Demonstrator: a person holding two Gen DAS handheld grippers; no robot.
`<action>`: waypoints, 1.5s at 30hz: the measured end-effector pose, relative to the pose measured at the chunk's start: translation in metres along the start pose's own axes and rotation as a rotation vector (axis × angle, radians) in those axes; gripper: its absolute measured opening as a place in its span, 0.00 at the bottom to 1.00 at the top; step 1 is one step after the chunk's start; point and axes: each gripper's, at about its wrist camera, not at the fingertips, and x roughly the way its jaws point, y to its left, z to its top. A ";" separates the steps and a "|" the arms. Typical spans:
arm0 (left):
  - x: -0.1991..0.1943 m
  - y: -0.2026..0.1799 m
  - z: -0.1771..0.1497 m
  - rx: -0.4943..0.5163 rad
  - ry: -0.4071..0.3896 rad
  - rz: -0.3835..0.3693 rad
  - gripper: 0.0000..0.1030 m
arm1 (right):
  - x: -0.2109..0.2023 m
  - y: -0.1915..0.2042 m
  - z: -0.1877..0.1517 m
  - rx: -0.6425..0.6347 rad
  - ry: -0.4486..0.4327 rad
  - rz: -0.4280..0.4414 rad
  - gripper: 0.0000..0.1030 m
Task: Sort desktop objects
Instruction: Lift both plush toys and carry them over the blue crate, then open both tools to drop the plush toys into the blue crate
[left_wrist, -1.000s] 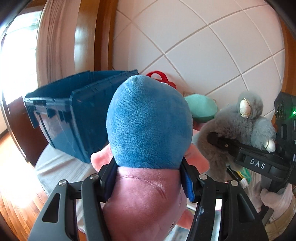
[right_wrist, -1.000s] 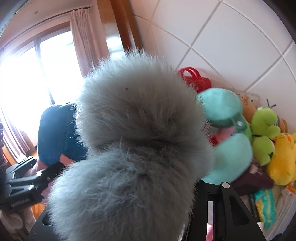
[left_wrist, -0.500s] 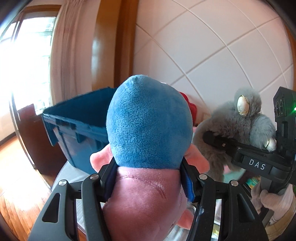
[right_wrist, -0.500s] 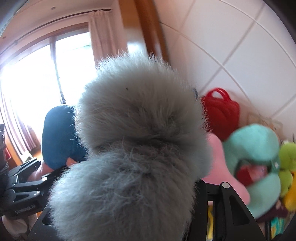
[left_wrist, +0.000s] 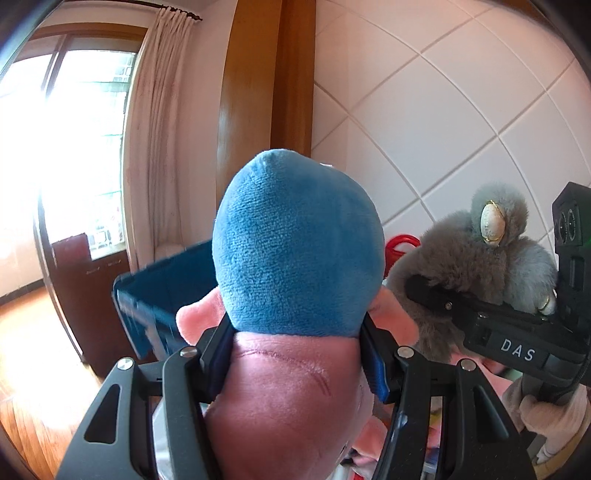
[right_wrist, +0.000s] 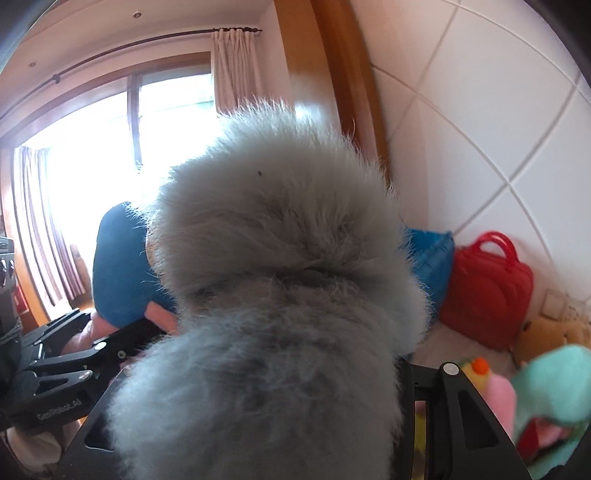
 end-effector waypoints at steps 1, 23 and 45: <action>0.010 0.011 0.006 0.007 -0.004 -0.007 0.56 | 0.009 0.005 0.005 0.001 -0.010 -0.005 0.46; 0.183 0.139 0.034 0.032 0.149 -0.145 0.56 | 0.198 0.035 0.052 0.078 0.109 -0.255 0.46; 0.190 0.142 0.022 0.036 0.185 -0.144 0.99 | 0.194 0.034 0.046 0.115 0.109 -0.373 0.99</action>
